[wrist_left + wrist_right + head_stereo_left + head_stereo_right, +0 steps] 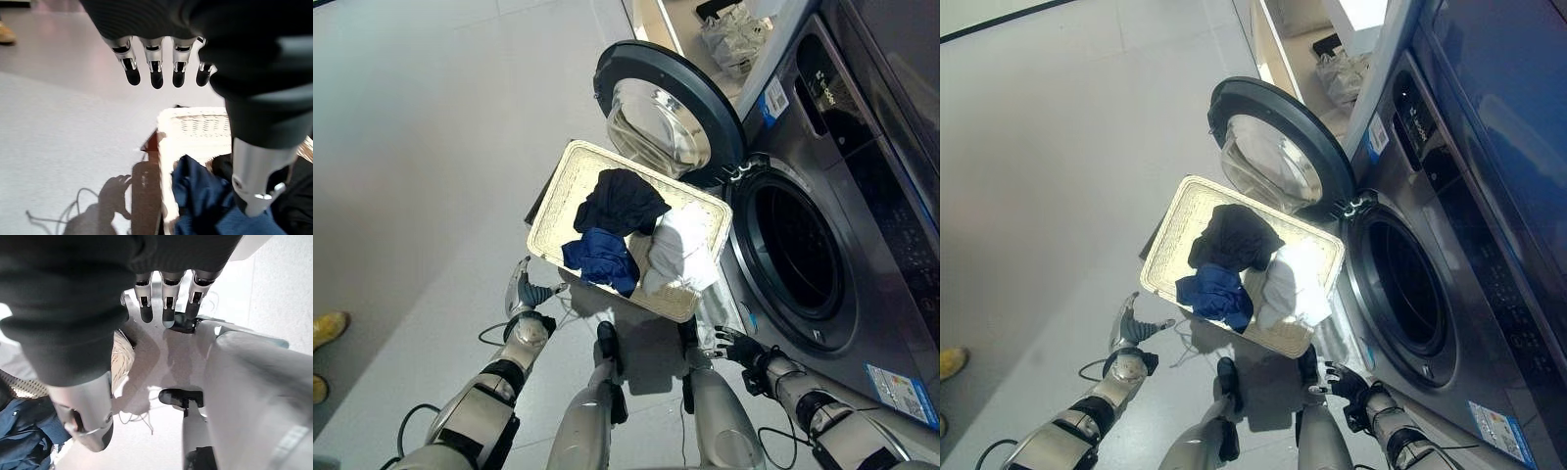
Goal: Put the clothes into the washing machine.
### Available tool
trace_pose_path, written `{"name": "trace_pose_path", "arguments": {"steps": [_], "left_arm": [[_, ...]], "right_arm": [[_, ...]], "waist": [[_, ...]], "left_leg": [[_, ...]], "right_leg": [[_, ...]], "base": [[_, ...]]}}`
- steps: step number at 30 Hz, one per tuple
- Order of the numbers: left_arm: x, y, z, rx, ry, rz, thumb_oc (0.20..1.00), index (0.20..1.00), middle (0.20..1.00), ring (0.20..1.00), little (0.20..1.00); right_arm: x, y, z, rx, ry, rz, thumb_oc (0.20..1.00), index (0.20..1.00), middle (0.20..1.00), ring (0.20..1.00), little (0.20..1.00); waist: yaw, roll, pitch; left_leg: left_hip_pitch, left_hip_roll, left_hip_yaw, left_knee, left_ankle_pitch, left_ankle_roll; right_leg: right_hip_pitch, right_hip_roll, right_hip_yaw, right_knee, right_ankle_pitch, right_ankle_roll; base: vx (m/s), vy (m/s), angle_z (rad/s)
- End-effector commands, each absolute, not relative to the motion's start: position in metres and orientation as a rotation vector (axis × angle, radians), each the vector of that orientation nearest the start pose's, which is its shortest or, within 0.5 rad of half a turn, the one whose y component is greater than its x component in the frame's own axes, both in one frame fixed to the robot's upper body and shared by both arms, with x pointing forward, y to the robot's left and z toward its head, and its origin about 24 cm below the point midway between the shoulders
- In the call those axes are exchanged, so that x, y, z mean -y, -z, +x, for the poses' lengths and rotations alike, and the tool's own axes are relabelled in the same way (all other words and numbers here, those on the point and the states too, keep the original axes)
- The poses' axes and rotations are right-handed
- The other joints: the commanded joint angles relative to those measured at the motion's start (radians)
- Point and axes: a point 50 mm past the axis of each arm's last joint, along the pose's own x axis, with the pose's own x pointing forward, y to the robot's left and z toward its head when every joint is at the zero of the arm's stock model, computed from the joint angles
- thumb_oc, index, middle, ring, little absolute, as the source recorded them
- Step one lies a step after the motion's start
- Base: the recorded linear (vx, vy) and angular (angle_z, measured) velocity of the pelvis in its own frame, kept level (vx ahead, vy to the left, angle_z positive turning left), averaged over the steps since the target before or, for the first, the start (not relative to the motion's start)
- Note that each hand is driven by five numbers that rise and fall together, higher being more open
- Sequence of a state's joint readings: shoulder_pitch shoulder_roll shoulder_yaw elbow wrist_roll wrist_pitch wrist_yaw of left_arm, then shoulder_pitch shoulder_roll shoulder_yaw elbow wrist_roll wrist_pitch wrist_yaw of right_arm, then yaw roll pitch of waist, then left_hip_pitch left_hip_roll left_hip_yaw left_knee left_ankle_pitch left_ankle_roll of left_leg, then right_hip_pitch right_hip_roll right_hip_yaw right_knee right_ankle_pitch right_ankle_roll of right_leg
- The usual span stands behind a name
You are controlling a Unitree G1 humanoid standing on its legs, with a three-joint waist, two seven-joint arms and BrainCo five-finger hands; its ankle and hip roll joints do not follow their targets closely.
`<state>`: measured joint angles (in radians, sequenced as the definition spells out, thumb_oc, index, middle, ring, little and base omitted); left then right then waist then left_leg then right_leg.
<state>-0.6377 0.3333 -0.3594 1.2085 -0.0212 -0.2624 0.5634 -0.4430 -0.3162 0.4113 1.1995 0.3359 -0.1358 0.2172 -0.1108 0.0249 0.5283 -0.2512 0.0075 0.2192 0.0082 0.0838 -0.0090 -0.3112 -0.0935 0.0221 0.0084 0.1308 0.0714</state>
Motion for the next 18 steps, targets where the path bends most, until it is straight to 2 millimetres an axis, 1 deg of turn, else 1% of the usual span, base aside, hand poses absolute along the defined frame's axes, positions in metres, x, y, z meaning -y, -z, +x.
{"name": "trace_pose_path", "arguments": {"steps": [1,2,3,5,7,10,11,12,17,18], "left_arm": [[-0.243,-0.016,0.336,-0.195,-0.42,0.658,1.0,1.0,1.0,1.0,1.0],[-0.243,-0.018,0.338,-0.195,-0.421,0.659,1.0,1.0,1.0,1.0,1.0],[-0.245,-0.025,0.343,-0.198,-0.425,0.655,1.0,1.0,1.0,1.0,1.0],[-0.247,-0.027,0.345,-0.214,-0.425,0.649,1.0,1.0,1.0,1.0,1.0],[-0.25,-0.037,0.352,-0.21,-0.425,0.633,1.0,1.0,1.0,1.0,1.0],[-0.251,-0.043,0.356,-0.202,-0.427,0.631,1.0,1.0,1.0,1.0,1.0],[-0.252,-0.051,0.361,-0.198,-0.428,0.621,1.0,1.0,1.0,1.0,1.0],[-0.252,-0.052,0.362,-0.198,-0.427,0.619,1.0,1.0,1.0,1.0,1.0],[-0.252,-0.07,0.374,-0.201,-0.405,0.603,1.0,1.0,1.0,1.0,1.0],[-0.252,-0.071,0.374,-0.202,-0.403,0.602,1.0,1.0,1.0,1.0,1.0]], "right_arm": [[0.187,0.071,0.275,-0.617,-0.296,-0.189,1.0,1.0,1.0,1.0,1.0],[0.186,0.07,0.276,-0.61,-0.298,-0.188,1.0,1.0,1.0,1.0,1.0],[0.183,0.067,0.28,-0.592,-0.307,-0.186,1.0,1.0,1.0,1.0,1.0],[0.18,0.066,0.281,-0.582,-0.314,-0.185,1.0,1.0,1.0,1.0,1.0],[0.174,0.062,0.285,-0.556,-0.326,-0.178,1.0,1.0,1.0,1.0,1.0],[0.172,0.059,0.288,-0.539,-0.333,-0.173,1.0,1.0,1.0,1.0,1.0],[0.169,0.055,0.291,-0.521,-0.335,-0.164,1.0,1.0,1.0,1.0,1.0],[0.169,0.055,0.291,-0.519,-0.335,-0.163,1.0,1.0,1.0,1.0,1.0],[0.164,0.046,0.297,-0.467,-0.336,-0.136,1.0,1.0,1.0,1.0,1.0],[0.164,0.046,0.297,-0.465,-0.336,-0.135,1.0,1.0,1.0,1.0,1.0]], "waist": [[-0.026,-0.064,-0.008],[-0.029,-0.067,-0.008],[-0.039,-0.075,-0.008],[-0.045,-0.078,-0.008],[-0.061,-0.09,-0.008],[-0.071,-0.097,-0.008],[-0.08,-0.104,-0.008],[-0.081,-0.104,-0.008],[-0.106,-0.121,-0.008],[-0.108,-0.122,-0.008]], "left_leg": [[-0.139,-0.095,0.012,0.308,-0.211,0.025],[-0.149,-0.094,0.013,0.315,-0.214,0.024],[-0.176,-0.092,0.018,0.332,-0.22,0.024],[-0.195,-0.087,0.021,0.351,-0.231,0.023],[-0.236,-0.081,0.025,0.375,-0.24,0.02],[-0.261,-0.079,0.028,0.388,-0.244,0.019],[-0.288,-0.079,0.027,0.403,-0.249,0.018],[-0.291,-0.079,0.027,0.405,-0.25,0.018],[-0.368,-0.081,0.018,0.446,-0.26,0.015],[-0.371,-0.081,0.018,0.447,-0.261,0.015]], "right_leg": [[-0.103,0.001,0.016,0.058,-0.018,0.045],[-0.113,0.001,0.017,0.06,-0.016,0.045],[-0.14,0.002,0.021,0.064,-0.01,0.045],[-0.158,0.005,0.024,0.069,-0.008,0.046],[-0.199,0.007,0.029,0.077,-0.001,0.047],[-0.225,0.009,0.031,0.08,0.005,0.046],[-0.253,0.012,0.035,0.085,0.009,0.046],[-0.256,0.012,0.035,0.086,0.01,0.046],[-0.334,0.016,0.038,0.103,0.022,0.044],[-0.337,0.017,0.038,0.103,0.023,0.044]], "base": [[0.0,0.02,-0.06],[0.0,0.028,-0.08],[0.0,0.025,-0.17],[0.02,0.017,-0.2],[0.02,0.003,-0.1],[0.01,-0.012,-0.13],[0.01,-0.012,-0.1],[0.01,-0.024,-0.11],[0.0,-0.025,-0.05],[0.0,-0.034,-0.14]]}}
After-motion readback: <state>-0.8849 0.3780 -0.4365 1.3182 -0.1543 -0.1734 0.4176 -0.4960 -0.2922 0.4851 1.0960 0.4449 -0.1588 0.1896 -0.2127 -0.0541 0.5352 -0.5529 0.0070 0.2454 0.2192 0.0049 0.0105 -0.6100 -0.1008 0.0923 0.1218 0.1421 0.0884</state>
